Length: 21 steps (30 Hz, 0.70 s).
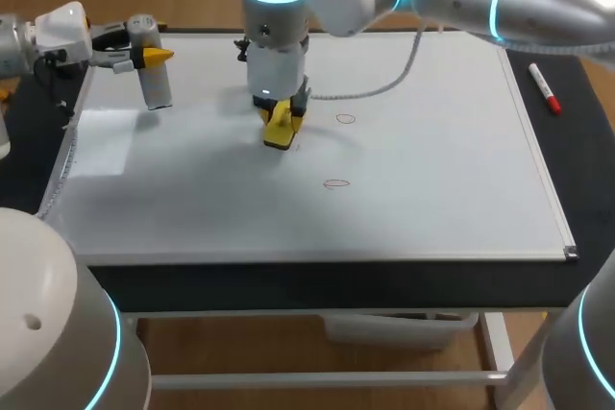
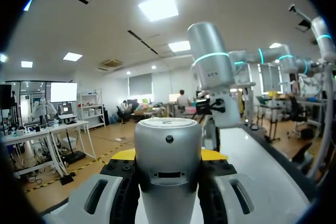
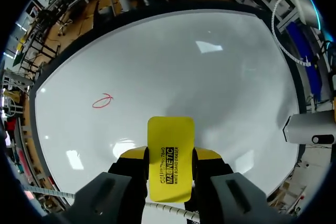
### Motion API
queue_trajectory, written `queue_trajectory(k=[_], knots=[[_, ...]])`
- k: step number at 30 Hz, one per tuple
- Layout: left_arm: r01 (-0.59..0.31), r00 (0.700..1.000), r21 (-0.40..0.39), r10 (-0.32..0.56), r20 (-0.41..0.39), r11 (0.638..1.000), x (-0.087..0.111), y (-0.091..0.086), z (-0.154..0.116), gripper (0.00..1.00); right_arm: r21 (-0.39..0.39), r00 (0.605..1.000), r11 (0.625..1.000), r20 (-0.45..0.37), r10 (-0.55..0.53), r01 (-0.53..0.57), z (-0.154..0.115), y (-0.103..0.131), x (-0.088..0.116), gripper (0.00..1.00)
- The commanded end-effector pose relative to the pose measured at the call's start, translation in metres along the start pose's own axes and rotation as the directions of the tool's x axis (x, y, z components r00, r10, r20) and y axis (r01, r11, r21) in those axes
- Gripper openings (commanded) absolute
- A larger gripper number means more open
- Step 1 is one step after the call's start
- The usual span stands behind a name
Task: Pick up the inspection probe, press it on each red-marked spot on the whiteboard one by one, put down the probe, pick up the eraser, and wipe off all the red marks.
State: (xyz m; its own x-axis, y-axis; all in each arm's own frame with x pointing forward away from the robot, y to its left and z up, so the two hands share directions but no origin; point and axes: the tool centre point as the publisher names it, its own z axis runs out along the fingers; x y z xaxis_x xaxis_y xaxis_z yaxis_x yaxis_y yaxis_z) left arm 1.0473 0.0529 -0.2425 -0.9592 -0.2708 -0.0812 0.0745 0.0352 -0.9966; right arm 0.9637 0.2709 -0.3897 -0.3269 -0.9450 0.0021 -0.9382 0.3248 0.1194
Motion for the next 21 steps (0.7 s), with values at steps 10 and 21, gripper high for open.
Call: queue_trajectory(k=[10,21], knots=[[0.0,1.0,-0.002,0.0,0.002,1.0,0.001,-0.002,0.0,0.0,-0.006,0.994,0.995,-0.053,-0.1,0.1,0.01,0.015,-0.023,0.0],[0.0,1.0,-0.002,0.0,0.002,1.0,0.001,-0.002,0.0,0.0,-0.011,0.984,0.986,-0.055,-0.169,0.169,0.019,0.025,-0.038,0.0]])
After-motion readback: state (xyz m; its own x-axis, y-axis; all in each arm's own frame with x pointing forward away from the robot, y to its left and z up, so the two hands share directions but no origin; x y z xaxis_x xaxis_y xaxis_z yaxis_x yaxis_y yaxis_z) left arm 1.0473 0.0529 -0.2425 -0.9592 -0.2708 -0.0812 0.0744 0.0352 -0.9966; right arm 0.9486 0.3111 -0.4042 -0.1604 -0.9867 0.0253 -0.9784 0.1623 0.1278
